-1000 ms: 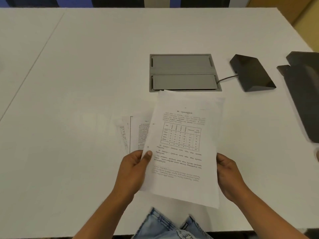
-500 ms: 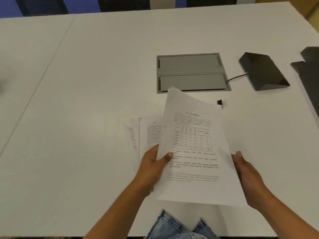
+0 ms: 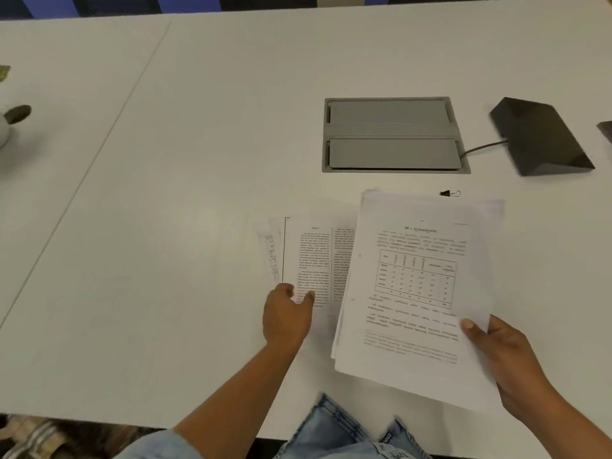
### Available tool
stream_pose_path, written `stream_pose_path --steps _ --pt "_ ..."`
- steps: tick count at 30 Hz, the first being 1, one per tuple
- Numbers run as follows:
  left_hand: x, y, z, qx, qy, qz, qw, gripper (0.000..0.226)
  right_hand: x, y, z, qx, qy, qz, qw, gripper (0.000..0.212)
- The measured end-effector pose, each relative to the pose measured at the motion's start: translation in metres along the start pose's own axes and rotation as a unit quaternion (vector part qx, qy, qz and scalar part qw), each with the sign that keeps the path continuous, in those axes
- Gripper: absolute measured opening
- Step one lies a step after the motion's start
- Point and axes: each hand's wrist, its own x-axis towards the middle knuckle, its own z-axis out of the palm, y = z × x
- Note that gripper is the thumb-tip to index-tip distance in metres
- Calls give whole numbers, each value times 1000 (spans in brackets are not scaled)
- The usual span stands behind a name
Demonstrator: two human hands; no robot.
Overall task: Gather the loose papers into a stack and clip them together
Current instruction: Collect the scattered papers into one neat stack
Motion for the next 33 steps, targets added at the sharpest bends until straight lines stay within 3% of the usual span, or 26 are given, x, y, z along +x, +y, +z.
stream_pose_path --steps 4,11,15,18,22,25,27,29,33 --pt "8 -10 8 226 -10 -39 973 85 -5 0 -10 5 14 1 1000 23" --pt "12 -14 12 251 6 -49 967 80 -13 -5 -15 4 32 0 999 18" --pt "9 -10 9 158 -16 -73 985 79 -15 -3 -15 10 30 3 999 18" --pt "4 -9 6 85 7 -44 995 76 -16 -1 -14 8 26 5 1000 19" --pt "3 -15 6 92 24 -16 995 66 -16 0 -12 3 24 3 1000 19" --pt "9 -15 7 60 -7 -28 998 34 -15 1 -12 -2 24 3 1000 20" --pt "14 -14 8 -27 -41 -54 997 13 -15 1 -13 -9 30 2 999 19" --pt "16 -13 8 -110 -73 -74 988 15 -15 2 -13 -17 35 2 999 19" --pt "17 -15 8 -141 -71 -77 984 34 -15 2 -14 -23 41 -5 999 18"
